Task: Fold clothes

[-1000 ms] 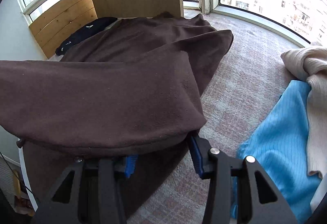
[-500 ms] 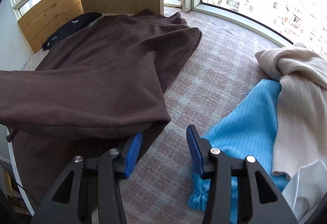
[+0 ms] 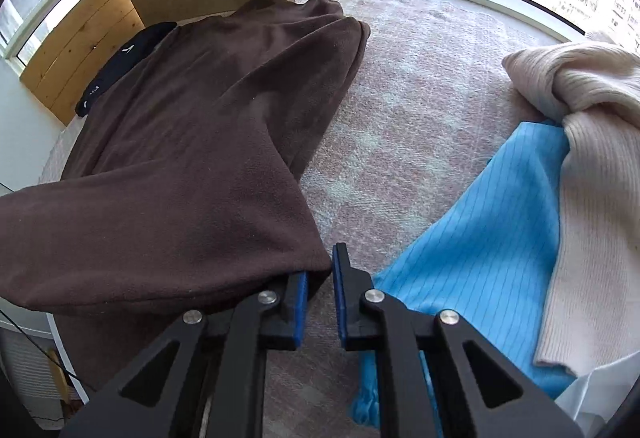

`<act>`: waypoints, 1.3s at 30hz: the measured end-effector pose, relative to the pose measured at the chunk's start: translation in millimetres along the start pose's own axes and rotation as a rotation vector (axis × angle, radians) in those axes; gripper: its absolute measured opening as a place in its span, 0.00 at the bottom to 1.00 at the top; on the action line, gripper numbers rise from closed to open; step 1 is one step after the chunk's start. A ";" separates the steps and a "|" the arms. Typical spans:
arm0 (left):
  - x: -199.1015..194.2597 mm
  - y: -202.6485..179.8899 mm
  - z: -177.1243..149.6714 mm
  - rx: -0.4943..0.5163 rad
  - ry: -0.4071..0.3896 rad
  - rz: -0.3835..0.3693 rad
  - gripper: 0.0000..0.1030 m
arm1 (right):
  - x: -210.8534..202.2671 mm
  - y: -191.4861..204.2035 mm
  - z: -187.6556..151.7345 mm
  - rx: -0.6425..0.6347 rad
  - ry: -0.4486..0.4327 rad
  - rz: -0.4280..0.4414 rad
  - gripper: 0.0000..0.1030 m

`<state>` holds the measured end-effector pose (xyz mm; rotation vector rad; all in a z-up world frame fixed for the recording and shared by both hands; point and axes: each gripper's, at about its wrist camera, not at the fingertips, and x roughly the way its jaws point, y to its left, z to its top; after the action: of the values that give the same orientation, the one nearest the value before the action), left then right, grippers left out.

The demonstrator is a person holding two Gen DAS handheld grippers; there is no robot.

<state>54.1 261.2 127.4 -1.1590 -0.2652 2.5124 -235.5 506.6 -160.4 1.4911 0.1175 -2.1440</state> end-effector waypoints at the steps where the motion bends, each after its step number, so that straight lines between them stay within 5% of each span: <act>1: 4.8 -1.0 -7.4 0.003 0.020 -0.020 0.05 | -1.6 -8.5 -0.4 0.034 0.007 0.023 0.11; 4: 28.5 -4.8 -41.8 0.018 0.127 -0.071 0.05 | 5.1 -17.6 -2.3 0.050 0.036 0.020 0.29; 10: 81.6 -0.9 -118.3 0.019 0.385 -0.049 0.05 | -30.1 1.3 -26.8 -0.014 0.009 0.001 0.33; 19: 70.9 7.4 -111.5 0.009 0.326 -0.071 0.06 | -53.3 77.8 -151.7 0.040 0.068 0.174 0.33; 26: 72.5 0.8 -114.5 0.103 0.355 -0.098 0.06 | -32.4 134.5 -188.7 0.047 0.094 0.065 0.33; 27: 72.0 -1.1 -115.5 0.117 0.358 -0.101 0.06 | -33.0 141.2 -190.5 0.023 0.082 0.031 0.29; 28: 71.5 -2.9 -116.5 0.132 0.361 -0.105 0.06 | -32.9 145.4 -191.9 0.012 0.076 0.015 0.09; 33: 67.6 -10.1 -120.1 0.198 0.368 -0.118 0.06 | -53.1 123.8 -202.7 0.123 0.049 0.084 0.04; 37: 58.7 -13.4 -125.5 0.212 0.354 -0.153 0.06 | -56.1 104.1 -219.2 0.196 0.065 -0.012 0.01; 39: 59.1 -16.5 -130.8 0.228 0.367 -0.181 0.06 | -60.3 101.7 -225.6 0.265 0.040 0.035 0.01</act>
<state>122.6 302.3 7.0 -1.3993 0.0135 2.0637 18.6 521.5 -172.2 1.6692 -0.1846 -2.1676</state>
